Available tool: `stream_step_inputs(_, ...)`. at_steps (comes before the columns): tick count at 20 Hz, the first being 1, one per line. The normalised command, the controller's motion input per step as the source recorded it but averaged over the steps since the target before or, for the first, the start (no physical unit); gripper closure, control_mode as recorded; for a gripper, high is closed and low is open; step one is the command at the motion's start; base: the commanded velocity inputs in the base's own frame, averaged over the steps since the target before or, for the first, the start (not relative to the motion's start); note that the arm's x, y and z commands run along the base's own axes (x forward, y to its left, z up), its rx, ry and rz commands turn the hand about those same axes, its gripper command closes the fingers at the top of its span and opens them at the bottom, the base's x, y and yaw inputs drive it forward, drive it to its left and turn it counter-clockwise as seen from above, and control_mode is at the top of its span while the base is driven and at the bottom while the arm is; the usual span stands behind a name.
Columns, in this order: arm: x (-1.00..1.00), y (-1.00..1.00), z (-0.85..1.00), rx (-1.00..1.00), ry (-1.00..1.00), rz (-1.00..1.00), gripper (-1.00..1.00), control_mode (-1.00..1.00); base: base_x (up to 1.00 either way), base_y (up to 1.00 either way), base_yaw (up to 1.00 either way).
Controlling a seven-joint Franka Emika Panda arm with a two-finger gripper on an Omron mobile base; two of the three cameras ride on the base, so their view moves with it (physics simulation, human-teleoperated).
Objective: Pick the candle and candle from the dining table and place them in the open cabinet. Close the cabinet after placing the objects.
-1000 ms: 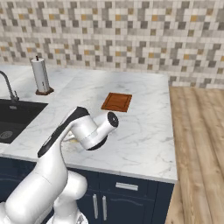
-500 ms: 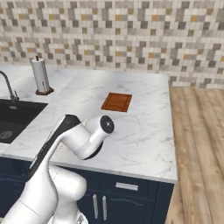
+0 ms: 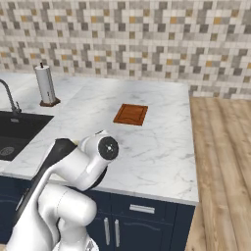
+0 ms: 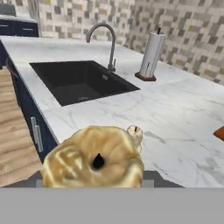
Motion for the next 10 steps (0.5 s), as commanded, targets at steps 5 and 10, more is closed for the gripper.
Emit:
stream_step_inputs(5,-0.11,0.32,0.04,-0.28,-0.07,0.00,1.00,-1.00,0.00,0.00,0.00)
stream_step_inputs(10,-0.01,0.26,0.00,-0.13,-0.01,0.00,1.00,-1.00,0.00,0.00,0.00)
